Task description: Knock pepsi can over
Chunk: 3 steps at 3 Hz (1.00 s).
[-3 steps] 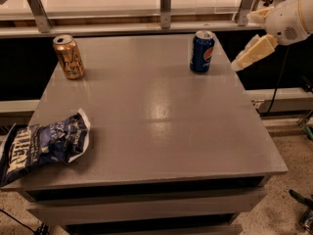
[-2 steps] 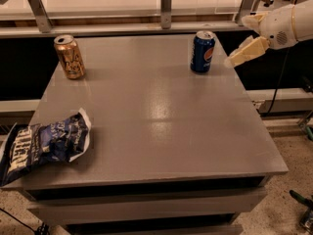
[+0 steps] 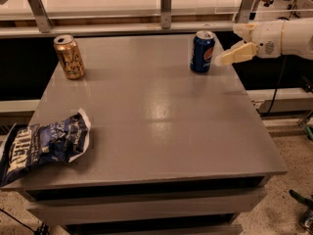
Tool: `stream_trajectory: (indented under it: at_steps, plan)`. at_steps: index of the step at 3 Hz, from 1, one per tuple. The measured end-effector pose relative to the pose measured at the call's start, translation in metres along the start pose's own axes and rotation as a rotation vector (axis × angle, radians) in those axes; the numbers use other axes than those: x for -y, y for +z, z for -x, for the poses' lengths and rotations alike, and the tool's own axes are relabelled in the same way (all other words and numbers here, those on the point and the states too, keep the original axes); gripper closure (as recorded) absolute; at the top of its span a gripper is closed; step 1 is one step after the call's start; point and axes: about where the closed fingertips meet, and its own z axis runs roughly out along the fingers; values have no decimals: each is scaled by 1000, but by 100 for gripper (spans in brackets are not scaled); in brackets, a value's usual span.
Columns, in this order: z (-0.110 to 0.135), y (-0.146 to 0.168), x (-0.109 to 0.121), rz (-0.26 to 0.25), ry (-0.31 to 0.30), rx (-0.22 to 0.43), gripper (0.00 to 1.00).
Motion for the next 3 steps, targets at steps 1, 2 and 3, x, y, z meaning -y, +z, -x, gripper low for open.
stream_trajectory:
  at_steps: [1,2,3]
  plan:
    - [0,13,-2,20,21,69,0]
    - [-3,26,-2,35,31,110,0]
    - [-10,42,-1,44,20,117,0]
